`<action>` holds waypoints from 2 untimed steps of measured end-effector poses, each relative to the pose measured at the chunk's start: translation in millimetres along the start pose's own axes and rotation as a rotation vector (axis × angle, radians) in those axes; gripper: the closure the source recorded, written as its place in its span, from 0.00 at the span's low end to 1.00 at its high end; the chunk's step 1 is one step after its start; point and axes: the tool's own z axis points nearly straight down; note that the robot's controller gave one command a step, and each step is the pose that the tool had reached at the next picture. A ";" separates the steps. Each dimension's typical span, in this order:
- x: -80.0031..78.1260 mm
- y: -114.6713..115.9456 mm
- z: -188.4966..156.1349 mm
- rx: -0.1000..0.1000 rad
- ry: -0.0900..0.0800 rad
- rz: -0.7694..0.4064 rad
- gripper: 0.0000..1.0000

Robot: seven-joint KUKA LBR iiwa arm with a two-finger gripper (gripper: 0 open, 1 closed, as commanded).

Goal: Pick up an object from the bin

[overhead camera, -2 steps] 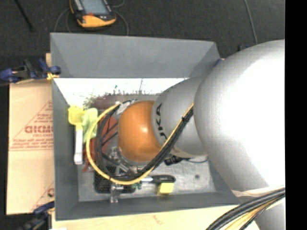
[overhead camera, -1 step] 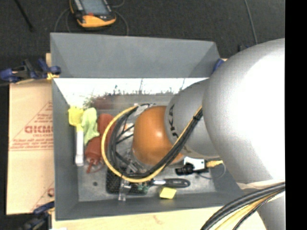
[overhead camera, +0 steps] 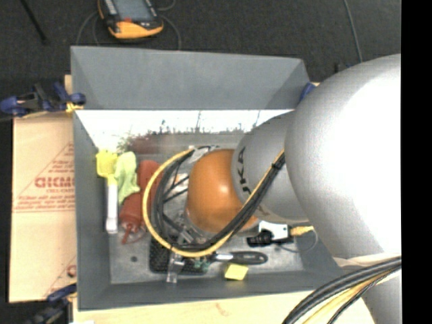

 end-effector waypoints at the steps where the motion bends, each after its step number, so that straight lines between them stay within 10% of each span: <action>1: 0.8 -0.5 -4.4 0.003 0.006 0.000 1.00; 2: 2.4 -1.7 -21.4 0.010 0.021 -0.001 1.00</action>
Offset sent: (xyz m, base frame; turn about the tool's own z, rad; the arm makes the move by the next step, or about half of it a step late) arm 0.0001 0.0000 0.0674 -0.0001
